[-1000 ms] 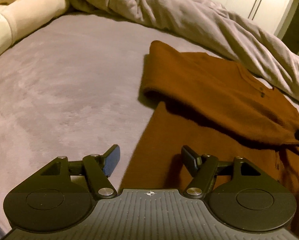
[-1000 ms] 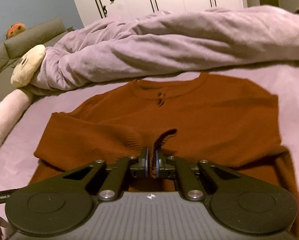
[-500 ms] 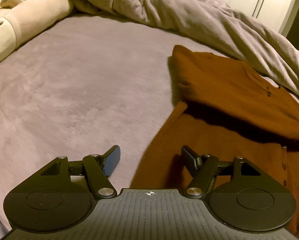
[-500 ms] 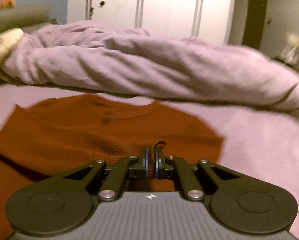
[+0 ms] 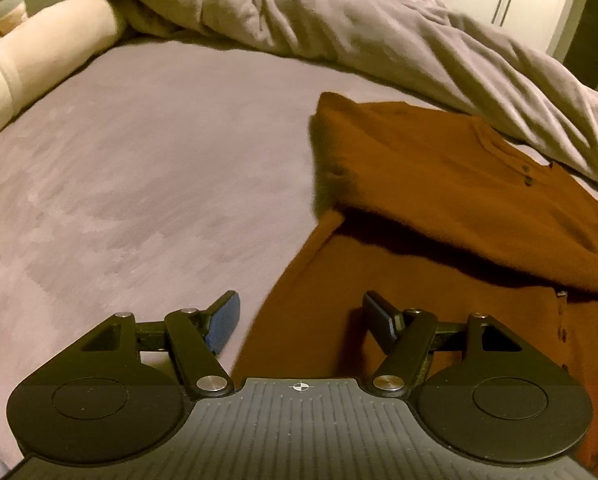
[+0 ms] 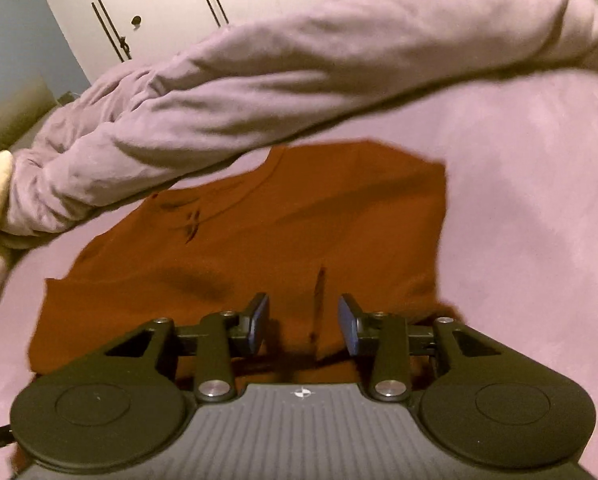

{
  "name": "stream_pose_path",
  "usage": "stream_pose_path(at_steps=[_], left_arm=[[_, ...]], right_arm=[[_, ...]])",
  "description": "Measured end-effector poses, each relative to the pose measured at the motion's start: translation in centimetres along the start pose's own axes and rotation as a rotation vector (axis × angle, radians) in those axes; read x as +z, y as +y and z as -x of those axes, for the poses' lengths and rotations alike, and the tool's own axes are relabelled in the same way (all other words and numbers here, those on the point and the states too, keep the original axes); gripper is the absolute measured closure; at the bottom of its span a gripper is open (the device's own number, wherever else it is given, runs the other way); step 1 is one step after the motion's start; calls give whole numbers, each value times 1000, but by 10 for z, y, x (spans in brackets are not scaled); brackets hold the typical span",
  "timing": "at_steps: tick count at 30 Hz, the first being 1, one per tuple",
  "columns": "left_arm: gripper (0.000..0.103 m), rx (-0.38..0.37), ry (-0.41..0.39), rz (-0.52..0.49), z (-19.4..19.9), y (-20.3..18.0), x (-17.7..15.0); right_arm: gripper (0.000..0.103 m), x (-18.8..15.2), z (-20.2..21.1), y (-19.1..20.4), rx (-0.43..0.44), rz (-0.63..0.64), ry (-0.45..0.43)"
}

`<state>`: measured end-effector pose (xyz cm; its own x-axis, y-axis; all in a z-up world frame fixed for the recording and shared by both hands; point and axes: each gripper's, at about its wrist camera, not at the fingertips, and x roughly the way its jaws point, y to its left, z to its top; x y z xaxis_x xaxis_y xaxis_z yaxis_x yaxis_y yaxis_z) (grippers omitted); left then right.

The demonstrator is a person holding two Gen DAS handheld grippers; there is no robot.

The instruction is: Fold small clothes

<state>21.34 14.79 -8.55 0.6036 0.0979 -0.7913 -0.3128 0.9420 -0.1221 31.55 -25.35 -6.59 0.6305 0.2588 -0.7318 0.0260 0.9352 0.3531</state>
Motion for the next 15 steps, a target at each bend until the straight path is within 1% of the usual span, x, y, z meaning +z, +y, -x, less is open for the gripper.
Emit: stream_pose_path(at_steps=[2,4,5,6,7,8,10,11,15], left_arm=[[29,-5,-10,-16,-1,-7,5],[28,0,-20,-37,-3,-14,9],[28,4,-25,-49,-4,-18,11],[28,7,-29,-58,-5,-21,13],[28,12,-31,-66,-7,-24,14],[28,16,-34,-74,-9,-26,16],[28,21,-36,-85,-13,-31,19],[28,23,-38,-89,-15,-32,21],[28,32,-39,-106,-22,-39,26]], right_arm=[[65,-3,-7,3,22,1,21],[65,-3,-12,8,19,19,17],[68,-1,-13,12,14,33,14],[80,0,-13,15,11,55,9],[88,1,-13,17,3,82,0],[94,2,-13,19,-10,106,-10],[97,2,-7,24,-52,179,-51],[101,1,-3,29,-85,228,-82],[102,1,11,44,-206,393,-212]])
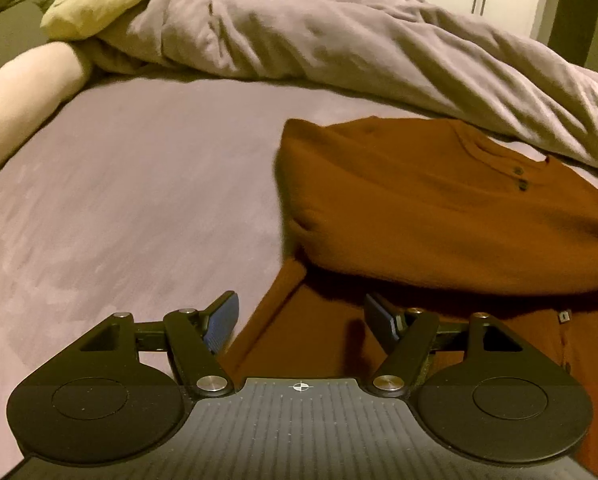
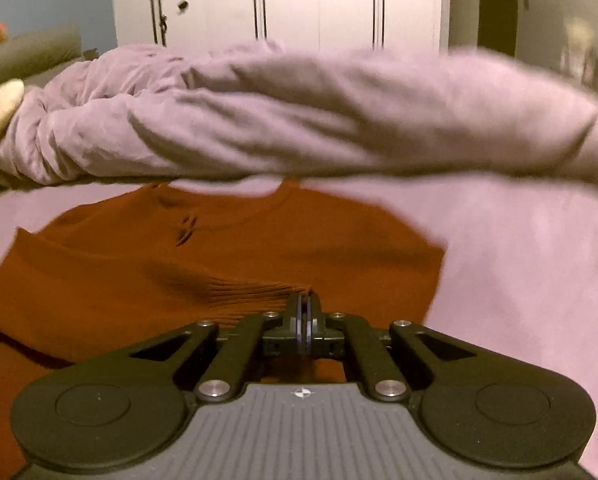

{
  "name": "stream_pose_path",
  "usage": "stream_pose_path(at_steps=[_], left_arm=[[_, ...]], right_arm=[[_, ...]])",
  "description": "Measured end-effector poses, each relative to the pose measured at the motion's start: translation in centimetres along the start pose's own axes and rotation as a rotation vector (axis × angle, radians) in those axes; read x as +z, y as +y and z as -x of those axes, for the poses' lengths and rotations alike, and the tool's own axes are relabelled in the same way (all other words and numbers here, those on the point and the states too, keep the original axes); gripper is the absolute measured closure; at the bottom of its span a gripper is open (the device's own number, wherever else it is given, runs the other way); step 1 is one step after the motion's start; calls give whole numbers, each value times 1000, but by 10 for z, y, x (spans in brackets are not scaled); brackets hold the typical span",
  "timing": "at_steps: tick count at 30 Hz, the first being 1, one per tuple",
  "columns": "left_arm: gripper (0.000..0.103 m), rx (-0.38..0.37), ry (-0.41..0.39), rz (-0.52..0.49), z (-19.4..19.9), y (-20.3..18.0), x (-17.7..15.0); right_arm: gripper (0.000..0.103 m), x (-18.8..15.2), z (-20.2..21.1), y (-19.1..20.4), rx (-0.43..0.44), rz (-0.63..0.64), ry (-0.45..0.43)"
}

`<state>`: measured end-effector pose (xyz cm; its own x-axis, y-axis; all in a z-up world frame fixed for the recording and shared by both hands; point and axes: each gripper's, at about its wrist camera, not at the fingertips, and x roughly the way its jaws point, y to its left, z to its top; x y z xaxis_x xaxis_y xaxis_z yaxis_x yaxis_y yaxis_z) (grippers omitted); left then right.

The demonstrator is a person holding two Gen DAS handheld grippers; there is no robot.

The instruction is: Fold small clothes

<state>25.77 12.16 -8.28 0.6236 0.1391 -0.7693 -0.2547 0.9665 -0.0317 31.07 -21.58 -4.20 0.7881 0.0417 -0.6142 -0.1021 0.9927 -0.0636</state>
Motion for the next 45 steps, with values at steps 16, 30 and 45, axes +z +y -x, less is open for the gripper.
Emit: stream_pose_path(at_steps=[16,30,45], left_arm=[[28,42,-7,-33,-19,-5,18],[14,6,-57,-123,-54,-55,34],[6,-20,11,-41,-43,-19,27]], right_arm=[[103,-24,-37,-33,-289,61,80],[86,-16,-41,41,112,191,-29],[70,-23,-24,-35,-117,35,18]])
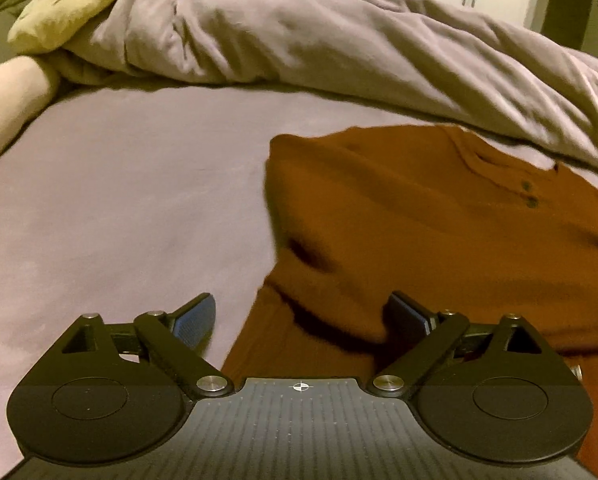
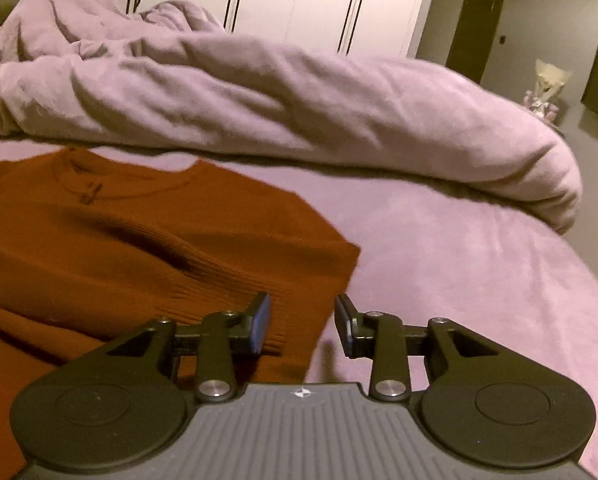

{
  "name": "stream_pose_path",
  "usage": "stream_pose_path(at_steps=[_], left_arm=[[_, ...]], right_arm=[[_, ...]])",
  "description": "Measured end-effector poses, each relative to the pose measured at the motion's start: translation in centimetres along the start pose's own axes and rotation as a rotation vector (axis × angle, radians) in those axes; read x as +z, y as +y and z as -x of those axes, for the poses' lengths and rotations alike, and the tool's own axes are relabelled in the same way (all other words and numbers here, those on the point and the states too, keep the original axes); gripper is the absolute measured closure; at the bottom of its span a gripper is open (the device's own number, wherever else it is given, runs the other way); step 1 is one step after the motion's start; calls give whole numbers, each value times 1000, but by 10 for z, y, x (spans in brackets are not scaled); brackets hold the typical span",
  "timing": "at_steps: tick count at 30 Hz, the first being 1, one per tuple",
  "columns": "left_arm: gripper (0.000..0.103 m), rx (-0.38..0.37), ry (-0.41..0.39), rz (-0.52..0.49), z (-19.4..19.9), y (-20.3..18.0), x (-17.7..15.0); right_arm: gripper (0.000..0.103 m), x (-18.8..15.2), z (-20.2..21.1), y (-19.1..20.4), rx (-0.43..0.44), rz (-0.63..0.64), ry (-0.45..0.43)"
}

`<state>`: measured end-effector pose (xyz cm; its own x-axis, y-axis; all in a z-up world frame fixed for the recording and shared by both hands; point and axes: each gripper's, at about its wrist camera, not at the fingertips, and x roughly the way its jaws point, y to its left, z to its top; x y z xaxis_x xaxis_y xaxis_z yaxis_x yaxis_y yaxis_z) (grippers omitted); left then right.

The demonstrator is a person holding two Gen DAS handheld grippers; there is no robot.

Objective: Fold small clothes
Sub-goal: 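Move both grippers to the ribbed hem of the folded cardigan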

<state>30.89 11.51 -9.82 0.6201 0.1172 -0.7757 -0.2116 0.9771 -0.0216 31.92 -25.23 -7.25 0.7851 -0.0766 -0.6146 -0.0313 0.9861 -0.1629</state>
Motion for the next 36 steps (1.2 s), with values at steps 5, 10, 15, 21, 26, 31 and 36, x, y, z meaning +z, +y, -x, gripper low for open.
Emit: stream_pose_path(at_steps=[5,10,15,21,26,31,36], left_arm=[[6,24,29,-53,13,-5,-14],[6,23,39,-64,31,-6,-30],[6,30,54,-57,55,0,-53],[6,-2,62,31,86,21,-94],[7,-20,65,98,115,34,-130],[7,-21,83,117,131,40,-152],[11,7,103,118,137,52,-165]], right_arm=[[69,-24,32,4,67,-17,34],[68,-51,61,-6,91,-67,99],[64,-71,96,-16,95,-71,126],[60,-102,130,-34,133,-195,191],[60,-131,154,-38,154,-211,220],[59,-149,169,-40,185,-206,254],[56,-163,177,-46,237,-245,282]])
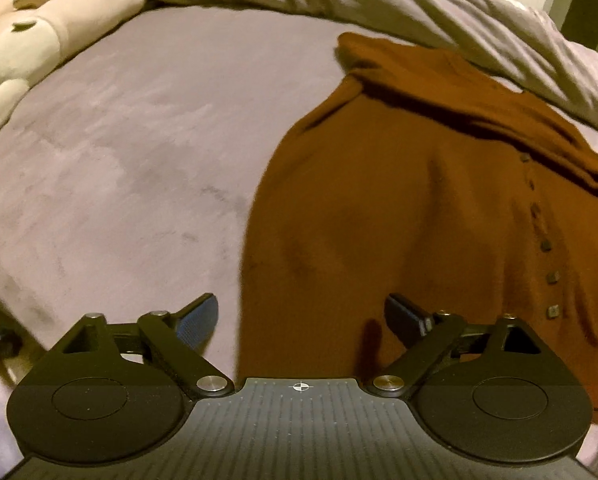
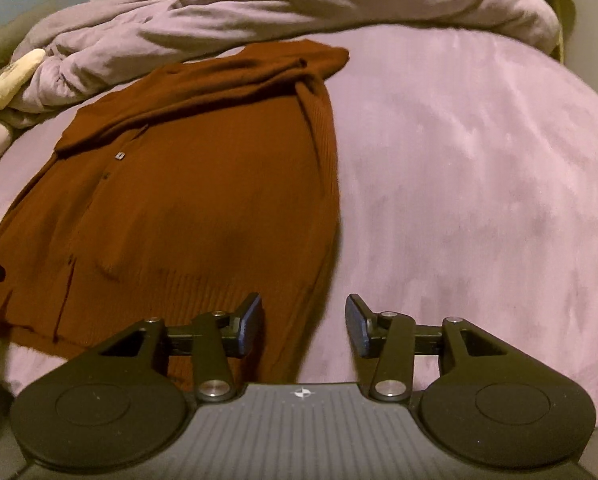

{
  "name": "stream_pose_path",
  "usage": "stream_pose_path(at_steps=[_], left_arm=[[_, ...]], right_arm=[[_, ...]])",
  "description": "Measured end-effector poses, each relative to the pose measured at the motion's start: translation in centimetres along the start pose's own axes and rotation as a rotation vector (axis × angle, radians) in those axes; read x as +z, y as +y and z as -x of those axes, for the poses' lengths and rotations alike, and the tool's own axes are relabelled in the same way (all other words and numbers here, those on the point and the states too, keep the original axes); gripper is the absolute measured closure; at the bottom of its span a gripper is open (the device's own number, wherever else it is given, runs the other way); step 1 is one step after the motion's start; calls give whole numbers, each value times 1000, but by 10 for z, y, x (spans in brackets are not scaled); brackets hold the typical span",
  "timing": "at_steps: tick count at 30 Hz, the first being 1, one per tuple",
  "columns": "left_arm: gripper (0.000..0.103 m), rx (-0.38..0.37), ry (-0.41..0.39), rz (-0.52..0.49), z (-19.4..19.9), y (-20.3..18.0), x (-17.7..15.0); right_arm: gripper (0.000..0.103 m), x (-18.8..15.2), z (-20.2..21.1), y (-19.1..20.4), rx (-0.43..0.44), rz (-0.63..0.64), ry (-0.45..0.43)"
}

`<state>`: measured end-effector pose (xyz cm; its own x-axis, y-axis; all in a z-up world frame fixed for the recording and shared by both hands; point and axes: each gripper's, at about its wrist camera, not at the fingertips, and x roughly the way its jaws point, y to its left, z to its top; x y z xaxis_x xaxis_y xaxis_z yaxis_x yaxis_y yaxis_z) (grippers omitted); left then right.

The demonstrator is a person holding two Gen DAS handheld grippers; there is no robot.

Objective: Fold small clothes
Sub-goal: 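Move both grippers to the ribbed hem of the folded cardigan, then grasp the ribbed hem with both grippers and lift it toward the collar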

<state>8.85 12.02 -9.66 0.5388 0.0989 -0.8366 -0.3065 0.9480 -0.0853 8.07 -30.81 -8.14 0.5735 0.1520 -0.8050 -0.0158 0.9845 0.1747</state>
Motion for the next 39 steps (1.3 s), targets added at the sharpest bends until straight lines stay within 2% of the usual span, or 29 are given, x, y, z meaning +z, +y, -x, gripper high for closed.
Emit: stream_pose_path(at_steps=[6,11,18,22,30,34,39], left_arm=[[17,-22,28,72,0,18,-2],[22,-17,34,75,1,19,-5],[29,-38,39,69,2,16,-3],[38,-38,44,59,1,13,-3],[60,-82,55,56,1,12,-3],[73,-94,62,64,1,16,-2],[78,-126,75,87,0,25,-1]], right_arm=[[55,-6,2,-6,81,-63,16],[55,-8,0,-2,95,-48,23],[69,-9,-2,3,91,-28,29],[72,-9,-2,1,93,-33,32],[91,-9,-2,-4,130,-74,33],[92,-9,-3,-5,142,-88,36],[93,-9,-4,-9,157,-110,41]])
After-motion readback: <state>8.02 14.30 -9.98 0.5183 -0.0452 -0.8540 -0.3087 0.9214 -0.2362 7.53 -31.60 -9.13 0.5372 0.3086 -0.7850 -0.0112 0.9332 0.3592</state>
